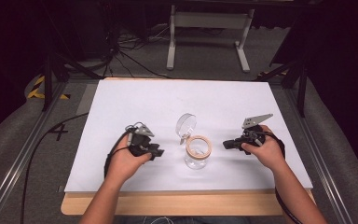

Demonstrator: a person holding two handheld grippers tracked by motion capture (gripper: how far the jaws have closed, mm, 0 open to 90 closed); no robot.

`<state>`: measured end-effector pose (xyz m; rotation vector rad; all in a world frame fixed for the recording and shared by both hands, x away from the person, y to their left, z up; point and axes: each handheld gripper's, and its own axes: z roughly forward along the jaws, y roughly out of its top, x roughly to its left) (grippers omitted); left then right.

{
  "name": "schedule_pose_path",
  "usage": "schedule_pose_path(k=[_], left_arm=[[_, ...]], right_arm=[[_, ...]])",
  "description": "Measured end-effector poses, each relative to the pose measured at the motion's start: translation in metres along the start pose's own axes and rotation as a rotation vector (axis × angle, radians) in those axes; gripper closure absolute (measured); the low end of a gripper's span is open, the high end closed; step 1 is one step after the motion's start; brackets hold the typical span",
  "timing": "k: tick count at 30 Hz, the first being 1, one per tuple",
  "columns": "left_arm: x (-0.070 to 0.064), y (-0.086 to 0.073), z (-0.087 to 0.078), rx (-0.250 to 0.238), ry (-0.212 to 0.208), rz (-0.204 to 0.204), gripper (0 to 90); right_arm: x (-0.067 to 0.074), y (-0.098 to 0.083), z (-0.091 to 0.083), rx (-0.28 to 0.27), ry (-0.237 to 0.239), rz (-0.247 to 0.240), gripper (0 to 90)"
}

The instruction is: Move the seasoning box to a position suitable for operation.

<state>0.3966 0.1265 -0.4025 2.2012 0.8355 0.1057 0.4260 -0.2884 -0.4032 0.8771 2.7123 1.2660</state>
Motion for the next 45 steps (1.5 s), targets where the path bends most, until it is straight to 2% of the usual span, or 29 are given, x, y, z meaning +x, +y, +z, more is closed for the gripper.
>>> schedule_pose_path(k=[1, 2, 4, 10, 22, 27, 32, 33, 36, 45], left_arm=[[0.005, -0.001, -0.005, -0.033, -0.021, 0.009, 60.4], [0.006, -0.001, -0.006, -0.039, -0.037, 0.013, 59.1], [0.007, -0.001, -0.008, -0.033, -0.053, 0.033, 56.8], [0.005, -0.001, -0.008, -0.025, -0.073, 0.045, 56.4], [0.004, -0.001, -0.01, -0.024, -0.078, 0.041, 56.8], [0.002, -0.001, -0.009, -0.003, -0.089, 0.043, 58.9], [0.001, 0.0, -0.008, -0.01, -0.092, 0.045, 58.8], [0.001, 0.0, -0.008, -0.009, -0.093, 0.044, 58.7], [0.001, -0.001, -0.007, -0.005, -0.092, 0.045, 58.3], [0.002, -0.001, -0.006, -0.004, -0.09, 0.04, 57.6]], right_arm=[[0.001, 0.001, 0.001, -0.002, 0.002, -0.009, 90.0], [0.002, 0.001, 0.001, 0.0, 0.002, -0.011, 90.0], [0.004, 0.002, 0.002, -0.001, 0.007, -0.019, 90.0], [0.01, 0.005, 0.005, -0.001, 0.02, -0.041, 90.0], [0.019, 0.009, 0.015, -0.026, 0.031, -0.075, 89.8], [0.026, 0.01, 0.026, -0.006, 0.042, -0.097, 89.8], [0.031, 0.011, 0.034, 0.011, 0.055, -0.117, 89.9], [0.031, 0.011, 0.035, 0.023, 0.045, -0.119, 90.0], [0.03, 0.01, 0.037, 0.029, 0.056, -0.11, 90.0], [0.034, 0.01, 0.04, 0.08, 0.073, -0.125, 90.0]])
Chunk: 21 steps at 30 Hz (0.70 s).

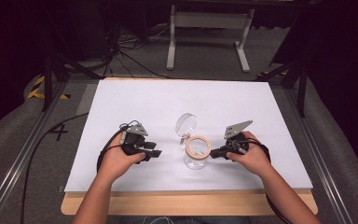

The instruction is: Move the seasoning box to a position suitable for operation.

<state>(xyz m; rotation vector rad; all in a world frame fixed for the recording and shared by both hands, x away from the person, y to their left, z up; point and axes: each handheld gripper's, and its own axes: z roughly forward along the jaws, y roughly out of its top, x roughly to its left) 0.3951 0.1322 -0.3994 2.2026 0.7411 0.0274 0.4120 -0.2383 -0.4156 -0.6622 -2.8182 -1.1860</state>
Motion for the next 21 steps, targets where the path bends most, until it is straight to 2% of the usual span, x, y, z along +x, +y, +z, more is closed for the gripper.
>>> schedule_pose_path(k=[7, 12, 17, 21], left_arm=[[0.001, -0.001, 0.0, -0.006, 0.001, 0.0, 57.3], [0.001, -0.001, -0.001, -0.01, 0.002, -0.002, 57.0], [0.001, -0.001, -0.001, -0.008, 0.002, 0.001, 57.3], [0.001, -0.001, -0.001, -0.008, 0.0, 0.001, 58.2]], right_arm=[[0.008, 0.004, 0.004, 0.023, 0.037, -0.022, 90.0], [0.018, 0.009, 0.011, 0.038, 0.073, -0.056, 90.0], [0.023, 0.012, 0.016, 0.039, 0.067, -0.069, 90.0], [0.027, 0.013, 0.02, 0.034, 0.084, -0.073, 90.0]])
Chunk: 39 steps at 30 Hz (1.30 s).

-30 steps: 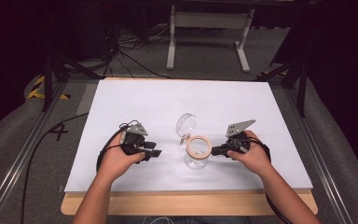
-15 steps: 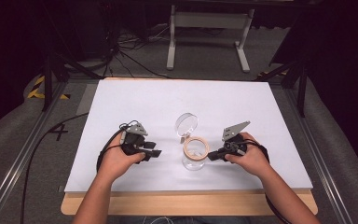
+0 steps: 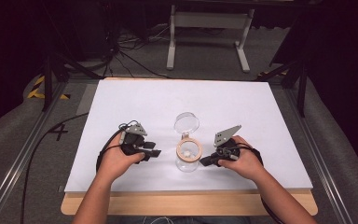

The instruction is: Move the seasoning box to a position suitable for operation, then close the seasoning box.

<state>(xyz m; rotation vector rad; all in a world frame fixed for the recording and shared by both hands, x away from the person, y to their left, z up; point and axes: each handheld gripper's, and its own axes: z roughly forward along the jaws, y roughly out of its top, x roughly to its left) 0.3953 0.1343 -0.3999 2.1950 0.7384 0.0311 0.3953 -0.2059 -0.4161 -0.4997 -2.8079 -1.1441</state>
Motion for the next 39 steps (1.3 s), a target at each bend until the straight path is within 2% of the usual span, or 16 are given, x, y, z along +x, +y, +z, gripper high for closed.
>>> schedule_pose_path(k=[7, 9, 10, 11, 12, 13, 14, 15, 16, 18, 20, 24, 29, 31, 35, 39], left_arm=[[0.002, -0.002, -0.001, -0.007, -0.008, -0.016, 60.3], [0.004, -0.001, -0.002, -0.012, -0.008, -0.013, 65.2], [0.005, -0.001, -0.004, -0.027, -0.017, -0.031, 68.9], [0.005, -0.001, -0.004, -0.027, -0.017, -0.031, 72.9], [0.007, 0.0, -0.006, -0.051, -0.021, -0.04, 72.9], [0.008, 0.001, -0.008, -0.068, -0.026, -0.042, 77.7], [0.008, 0.003, -0.011, -0.094, -0.016, -0.051, 87.7], [0.008, 0.003, -0.011, -0.094, -0.016, -0.051, 89.7], [0.009, 0.004, -0.013, -0.113, -0.009, -0.045, 89.7], [0.011, 0.007, -0.015, -0.173, -0.035, -0.067, 89.9], [0.012, 0.012, -0.017, -0.197, -0.012, -0.076, 89.9], [0.014, 0.023, -0.019, -0.236, 0.004, -0.075, 89.9], [0.013, 0.047, -0.016, -0.226, 0.029, -0.041, 89.6], [0.013, 0.054, -0.014, -0.227, 0.037, -0.025, 88.8], [0.013, 0.071, -0.007, -0.24, 0.037, -0.019, 88.5], [0.013, 0.078, -0.004, -0.249, 0.032, -0.024, 88.4]], right_arm=[[0.002, 0.001, 0.004, 0.001, 0.009, -0.007, 89.9], [0.002, 0.001, 0.002, -0.006, 0.011, -0.005, 89.9], [0.001, 0.001, 0.0, -0.01, 0.006, -0.001, 89.9], [0.001, 0.001, 0.0, -0.01, 0.006, -0.001, 89.9], [0.001, 0.001, -0.001, -0.015, 0.004, 0.0, 90.0], [0.002, 0.001, -0.004, -0.024, -0.002, 0.001, 90.0], [0.003, 0.001, -0.01, -0.039, -0.009, 0.002, 90.0], [0.003, 0.001, -0.01, -0.039, -0.009, 0.002, 90.0], [0.003, 0.001, -0.013, -0.048, -0.01, 0.004, 90.0], [0.004, 0.002, -0.02, -0.072, -0.017, 0.004, 89.9], [0.006, 0.004, -0.028, -0.102, -0.036, 0.005, 90.0], [0.009, 0.008, -0.037, -0.155, -0.038, 0.001, 90.0], [0.016, 0.015, -0.045, -0.234, -0.055, 0.008, 86.9], [0.017, 0.017, -0.046, -0.267, -0.072, 0.014, 88.9], [0.019, 0.02, -0.044, -0.297, -0.066, 0.018, 89.8], [0.021, 0.023, -0.043, -0.299, -0.063, 0.011, 89.8]])
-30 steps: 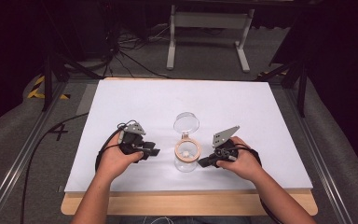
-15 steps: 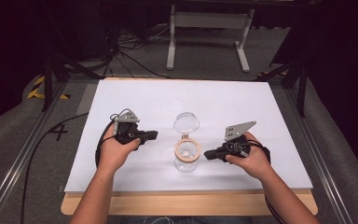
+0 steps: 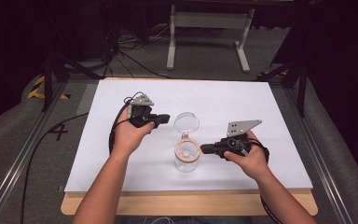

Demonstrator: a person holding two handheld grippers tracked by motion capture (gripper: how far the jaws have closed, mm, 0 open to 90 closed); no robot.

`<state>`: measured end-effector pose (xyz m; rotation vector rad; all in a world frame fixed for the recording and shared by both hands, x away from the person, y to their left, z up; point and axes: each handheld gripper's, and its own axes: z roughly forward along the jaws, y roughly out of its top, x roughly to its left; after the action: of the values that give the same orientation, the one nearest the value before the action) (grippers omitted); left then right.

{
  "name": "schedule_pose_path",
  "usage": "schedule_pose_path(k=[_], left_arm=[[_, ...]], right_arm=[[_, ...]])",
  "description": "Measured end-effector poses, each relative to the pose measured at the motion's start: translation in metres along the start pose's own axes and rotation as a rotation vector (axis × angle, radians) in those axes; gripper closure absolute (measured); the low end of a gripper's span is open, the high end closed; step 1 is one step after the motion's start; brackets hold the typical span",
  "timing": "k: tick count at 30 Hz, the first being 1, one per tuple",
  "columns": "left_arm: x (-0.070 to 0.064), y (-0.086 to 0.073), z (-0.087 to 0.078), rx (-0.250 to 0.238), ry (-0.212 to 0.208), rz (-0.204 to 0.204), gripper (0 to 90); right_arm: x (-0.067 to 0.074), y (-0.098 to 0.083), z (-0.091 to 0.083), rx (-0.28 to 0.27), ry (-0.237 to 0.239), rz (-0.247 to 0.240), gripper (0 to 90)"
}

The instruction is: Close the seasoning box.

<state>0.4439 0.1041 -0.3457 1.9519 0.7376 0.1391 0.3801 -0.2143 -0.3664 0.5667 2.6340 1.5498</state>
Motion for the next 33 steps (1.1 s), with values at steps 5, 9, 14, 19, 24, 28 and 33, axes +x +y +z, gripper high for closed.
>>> schedule_pose_path(k=[5, 9, 14, 19, 24, 28, 33], left_arm=[[-0.001, 0.005, 0.008, -0.001, -0.007, 0.01, 88.0], [-0.005, 0.007, 0.008, -0.01, -0.017, 0.028, 87.7], [-0.011, 0.007, 0.006, -0.009, -0.032, 0.035, 87.2], [-0.017, 0.006, 0.003, 0.0, -0.041, 0.053, 87.4], [-0.024, 0.003, -0.002, 0.006, -0.058, 0.074, 87.5], [-0.028, 0.0, -0.006, 0.021, -0.061, 0.086, 87.0], [-0.029, -0.003, -0.01, 0.022, -0.057, 0.089, 86.7]], right_arm=[[0.001, 0.001, 0.003, -0.006, 0.002, -0.009, 89.8], [0.001, 0.002, 0.003, -0.015, -0.004, -0.001, 89.8], [0.0, 0.002, 0.005, -0.023, -0.015, 0.018, 89.8], [0.001, 0.004, 0.006, -0.031, -0.013, 0.024, 89.7], [0.002, 0.005, 0.007, -0.036, -0.007, 0.026, 89.7], [0.002, 0.005, 0.009, -0.038, -0.004, 0.031, 89.7], [0.003, 0.005, 0.01, -0.028, 0.002, 0.034, 89.8]])
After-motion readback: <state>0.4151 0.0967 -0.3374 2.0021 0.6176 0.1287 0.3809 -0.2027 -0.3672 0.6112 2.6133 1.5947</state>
